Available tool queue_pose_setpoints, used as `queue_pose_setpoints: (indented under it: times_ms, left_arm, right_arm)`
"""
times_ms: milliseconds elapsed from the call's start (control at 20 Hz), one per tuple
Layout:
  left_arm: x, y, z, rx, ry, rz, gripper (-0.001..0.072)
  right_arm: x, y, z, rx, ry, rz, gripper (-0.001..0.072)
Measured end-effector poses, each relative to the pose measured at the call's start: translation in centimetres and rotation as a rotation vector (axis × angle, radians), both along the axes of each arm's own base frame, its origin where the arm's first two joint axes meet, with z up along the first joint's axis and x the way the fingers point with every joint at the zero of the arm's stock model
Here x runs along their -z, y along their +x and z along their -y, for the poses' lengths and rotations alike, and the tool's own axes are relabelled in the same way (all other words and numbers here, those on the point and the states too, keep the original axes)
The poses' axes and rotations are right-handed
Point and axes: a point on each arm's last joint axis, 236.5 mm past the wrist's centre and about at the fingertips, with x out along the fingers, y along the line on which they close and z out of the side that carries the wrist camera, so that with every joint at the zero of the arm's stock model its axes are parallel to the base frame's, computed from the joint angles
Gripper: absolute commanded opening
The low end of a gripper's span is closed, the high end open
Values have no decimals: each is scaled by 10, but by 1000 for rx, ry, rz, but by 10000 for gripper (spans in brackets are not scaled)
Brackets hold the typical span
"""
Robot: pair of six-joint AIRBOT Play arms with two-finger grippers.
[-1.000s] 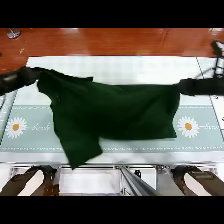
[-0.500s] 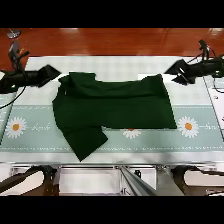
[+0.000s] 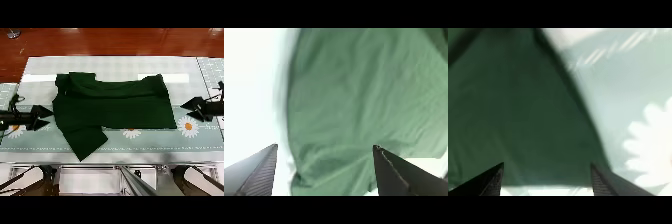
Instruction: Fold the shirts.
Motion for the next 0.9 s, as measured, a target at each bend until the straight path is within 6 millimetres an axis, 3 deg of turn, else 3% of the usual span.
queue_pose_setpoints:
  times_ms: [150, 300, 350, 400, 600, 750, 900]
  left_arm:
    - [12, -15, 23, 10, -56, -31, 706]
    - [18, -14, 50, 39, -72, -14, 684]
    - [19, -12, 58, 52, -71, -3, 430]
    - [22, -10, 64, 68, -54, 8, 29]
    - [20, 4, 76, 98, -22, 68, 21]
    - [16, 12, 78, 104, -14, 95, 21]
    - [15, 15, 79, 107, -11, 105, 21]
  right_arm:
    - [11, -14, -13, 10, 22, 12, 616]
    - [18, -18, -14, 27, 11, 13, 616]
    - [21, -20, -12, 36, -2, 5, 616]
    - [26, -24, -8, 46, -22, -15, 617]
    - [46, -37, -2, 67, -34, -113, 617]
    - [57, -37, -17, 48, 20, -155, 617]
    - [65, -23, -40, 31, 91, -161, 616]
